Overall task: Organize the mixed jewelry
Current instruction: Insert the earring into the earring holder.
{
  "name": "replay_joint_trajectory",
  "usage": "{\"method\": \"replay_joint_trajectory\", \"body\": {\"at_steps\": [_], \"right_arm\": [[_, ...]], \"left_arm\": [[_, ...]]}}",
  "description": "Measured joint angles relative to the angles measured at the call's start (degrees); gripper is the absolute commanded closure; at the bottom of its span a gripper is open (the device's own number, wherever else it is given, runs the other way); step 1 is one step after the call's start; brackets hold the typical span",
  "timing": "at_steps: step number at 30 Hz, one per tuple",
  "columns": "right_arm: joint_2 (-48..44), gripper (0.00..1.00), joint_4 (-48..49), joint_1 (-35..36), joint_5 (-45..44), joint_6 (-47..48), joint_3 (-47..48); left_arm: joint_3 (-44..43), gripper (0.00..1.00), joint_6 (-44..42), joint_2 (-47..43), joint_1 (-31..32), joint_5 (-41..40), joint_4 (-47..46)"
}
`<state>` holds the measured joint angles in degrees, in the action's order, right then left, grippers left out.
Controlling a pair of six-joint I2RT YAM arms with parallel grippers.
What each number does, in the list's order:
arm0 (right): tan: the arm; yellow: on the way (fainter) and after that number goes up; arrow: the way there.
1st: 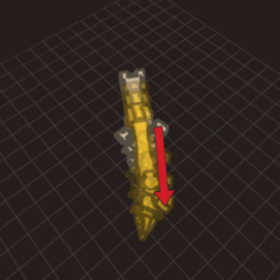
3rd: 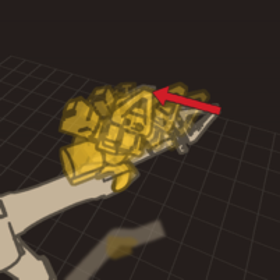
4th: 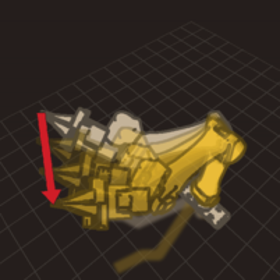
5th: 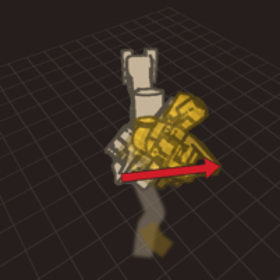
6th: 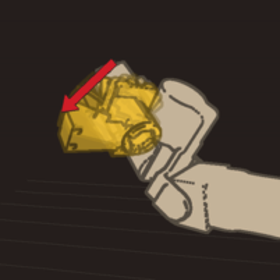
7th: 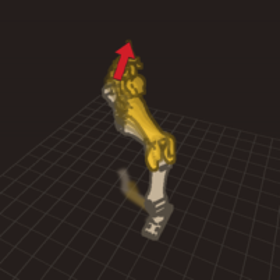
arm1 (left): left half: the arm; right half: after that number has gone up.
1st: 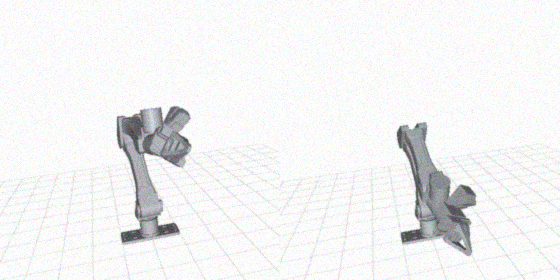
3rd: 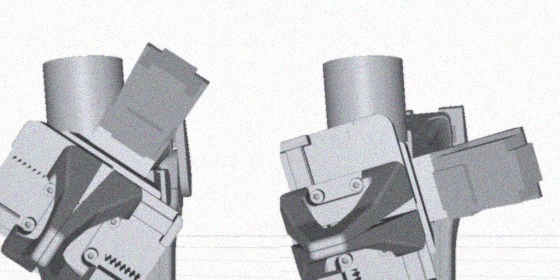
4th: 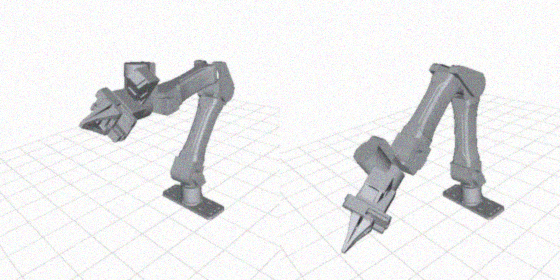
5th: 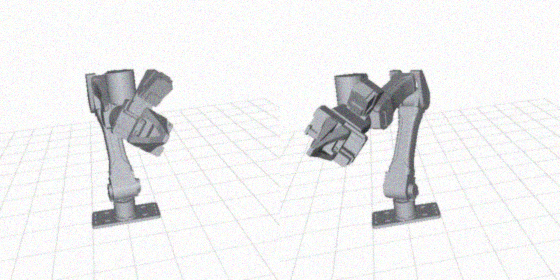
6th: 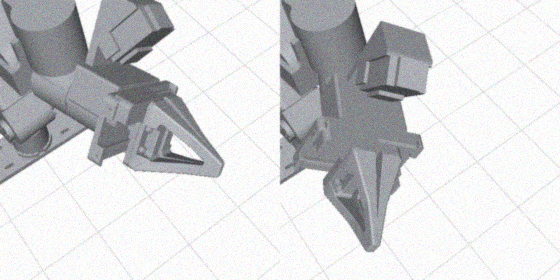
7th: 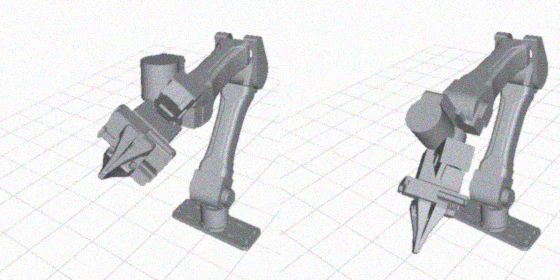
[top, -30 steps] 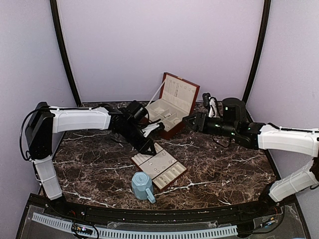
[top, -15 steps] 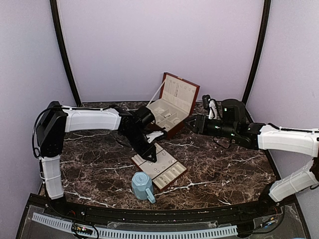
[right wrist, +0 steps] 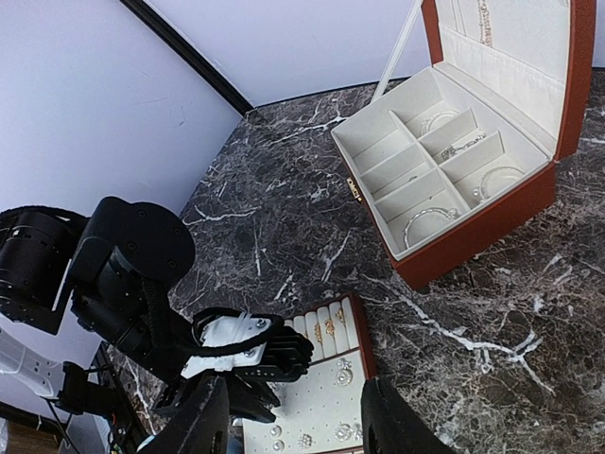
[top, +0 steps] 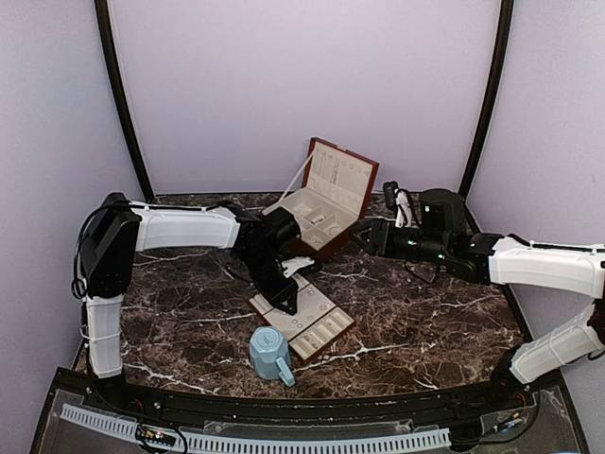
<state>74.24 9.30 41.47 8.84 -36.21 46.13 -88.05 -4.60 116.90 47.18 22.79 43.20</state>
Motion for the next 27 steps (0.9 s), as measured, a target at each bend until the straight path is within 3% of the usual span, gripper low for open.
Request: {"method": "replay_joint_trajectory", "body": {"at_steps": [27], "right_arm": [[0.0,0.52,-0.5,0.0,-1.0,0.4,0.0]], "left_arm": [[-2.0,0.96,-1.5,1.6,0.7,-2.3,2.1]]}}
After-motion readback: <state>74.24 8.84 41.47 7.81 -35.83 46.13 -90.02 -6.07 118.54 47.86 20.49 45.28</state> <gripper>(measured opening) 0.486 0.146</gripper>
